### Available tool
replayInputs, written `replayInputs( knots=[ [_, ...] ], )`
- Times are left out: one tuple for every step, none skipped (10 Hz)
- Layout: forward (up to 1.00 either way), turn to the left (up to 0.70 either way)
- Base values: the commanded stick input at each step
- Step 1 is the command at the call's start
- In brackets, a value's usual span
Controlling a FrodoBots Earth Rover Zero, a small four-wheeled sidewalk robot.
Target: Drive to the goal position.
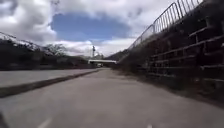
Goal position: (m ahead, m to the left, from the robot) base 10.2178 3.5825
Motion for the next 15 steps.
replayInputs(
  knots=[
    [1.00,0.00],
    [1.00,0.00],
    [1.00,0.00],
    [1.00,0.00],
    [1.00,0.00],
    [1.00,0.00],
    [1.00,0.00],
    [1.00,0.00],
    [1.00,0.00],
    [1.00,0.00],
    [1.00,0.00],
    [1.00,0.00],
    [1.00,0.00],
    [1.00,0.00],
    [1.00,0.00]
  ],
)
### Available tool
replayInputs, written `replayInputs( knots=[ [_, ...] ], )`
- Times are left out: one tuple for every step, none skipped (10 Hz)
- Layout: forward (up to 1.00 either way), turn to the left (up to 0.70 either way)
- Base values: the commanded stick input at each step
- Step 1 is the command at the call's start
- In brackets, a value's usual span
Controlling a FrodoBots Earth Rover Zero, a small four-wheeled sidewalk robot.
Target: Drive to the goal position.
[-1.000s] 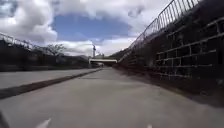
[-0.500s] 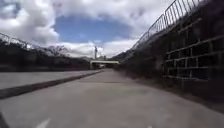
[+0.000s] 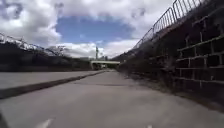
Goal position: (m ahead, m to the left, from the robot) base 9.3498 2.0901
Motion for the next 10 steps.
replayInputs(
  knots=[
    [1.00,0.00],
    [1.00,0.00],
    [1.00,0.27],
    [1.00,0.27],
    [1.00,0.27],
    [1.00,0.20],
    [1.00,0.11],
    [1.00,0.01],
    [1.00,0.00],
    [1.00,0.00]
  ],
)
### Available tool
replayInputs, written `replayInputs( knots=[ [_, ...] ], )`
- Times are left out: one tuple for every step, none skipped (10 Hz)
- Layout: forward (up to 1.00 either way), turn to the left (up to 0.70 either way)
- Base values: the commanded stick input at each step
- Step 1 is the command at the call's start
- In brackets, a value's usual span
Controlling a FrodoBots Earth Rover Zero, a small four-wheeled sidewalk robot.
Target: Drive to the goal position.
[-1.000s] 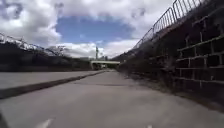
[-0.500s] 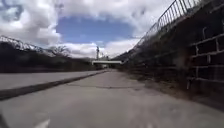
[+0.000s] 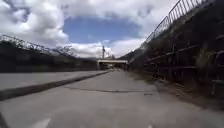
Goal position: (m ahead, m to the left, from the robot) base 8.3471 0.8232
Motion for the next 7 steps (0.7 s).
replayInputs(
  knots=[
    [1.00,0.00],
    [1.00,0.00],
    [1.00,0.00],
    [1.00,0.00],
    [1.00,-0.08],
    [1.00,-0.18],
    [1.00,-0.27]
  ],
)
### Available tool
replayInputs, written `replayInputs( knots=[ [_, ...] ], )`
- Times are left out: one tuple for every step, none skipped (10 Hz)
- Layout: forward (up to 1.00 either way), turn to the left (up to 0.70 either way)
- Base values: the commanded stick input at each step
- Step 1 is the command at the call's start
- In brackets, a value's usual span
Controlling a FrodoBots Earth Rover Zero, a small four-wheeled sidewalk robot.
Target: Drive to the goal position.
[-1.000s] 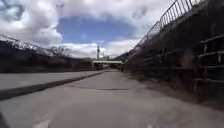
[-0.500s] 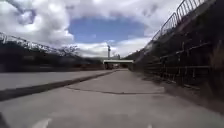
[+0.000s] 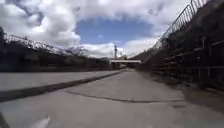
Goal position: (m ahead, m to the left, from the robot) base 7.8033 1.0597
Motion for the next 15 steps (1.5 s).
replayInputs(
  knots=[
    [1.00,-0.27],
    [1.00,-0.27],
    [1.00,-0.27],
    [1.00,-0.27],
    [1.00,-0.27],
    [1.00,-0.27],
    [1.00,-0.27],
    [1.00,-0.27],
    [1.00,-0.27],
    [1.00,-0.27],
    [1.00,-0.27],
    [1.00,-0.23],
    [1.00,-0.13],
    [1.00,-0.04],
    [1.00,0.00]
  ],
)
